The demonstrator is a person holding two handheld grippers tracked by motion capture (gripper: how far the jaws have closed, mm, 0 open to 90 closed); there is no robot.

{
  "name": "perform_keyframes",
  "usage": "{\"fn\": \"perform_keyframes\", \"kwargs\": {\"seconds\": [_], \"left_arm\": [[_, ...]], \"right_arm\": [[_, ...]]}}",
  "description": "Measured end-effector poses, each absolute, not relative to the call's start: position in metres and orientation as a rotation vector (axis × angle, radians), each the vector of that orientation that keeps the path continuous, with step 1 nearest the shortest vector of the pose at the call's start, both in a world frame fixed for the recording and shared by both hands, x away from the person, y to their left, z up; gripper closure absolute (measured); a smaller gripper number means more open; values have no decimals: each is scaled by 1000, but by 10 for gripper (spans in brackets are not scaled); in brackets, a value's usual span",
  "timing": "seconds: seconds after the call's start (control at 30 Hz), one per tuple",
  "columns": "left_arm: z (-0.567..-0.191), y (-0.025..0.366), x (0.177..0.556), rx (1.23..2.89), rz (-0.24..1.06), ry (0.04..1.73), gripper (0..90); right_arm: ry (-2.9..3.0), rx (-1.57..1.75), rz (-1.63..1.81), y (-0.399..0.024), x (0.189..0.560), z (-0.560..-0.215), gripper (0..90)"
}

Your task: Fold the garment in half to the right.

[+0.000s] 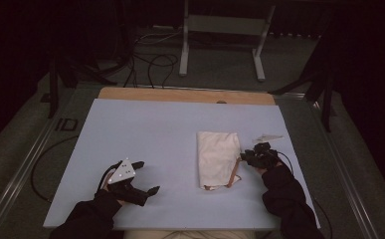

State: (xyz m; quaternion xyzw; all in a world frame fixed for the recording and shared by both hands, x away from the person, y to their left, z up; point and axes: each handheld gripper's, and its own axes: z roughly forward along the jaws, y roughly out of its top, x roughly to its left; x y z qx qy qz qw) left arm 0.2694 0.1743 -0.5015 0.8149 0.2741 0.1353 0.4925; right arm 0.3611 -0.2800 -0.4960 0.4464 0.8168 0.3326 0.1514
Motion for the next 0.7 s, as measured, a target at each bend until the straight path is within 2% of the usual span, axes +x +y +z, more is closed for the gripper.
{"fn": "perform_keyframes", "kwargs": {"seconds": [0.07,0.3,0.7], "left_arm": [[-503,175,270,1973,336,668,4],[-506,180,271,1955,375,645,4],[-509,182,273,1934,399,654,4]], "right_arm": [[2323,1274,987,-281,365,-487,619],[2286,1257,1052,-278,390,-468,476],[2316,1337,1112,-268,445,-481,439]]}}
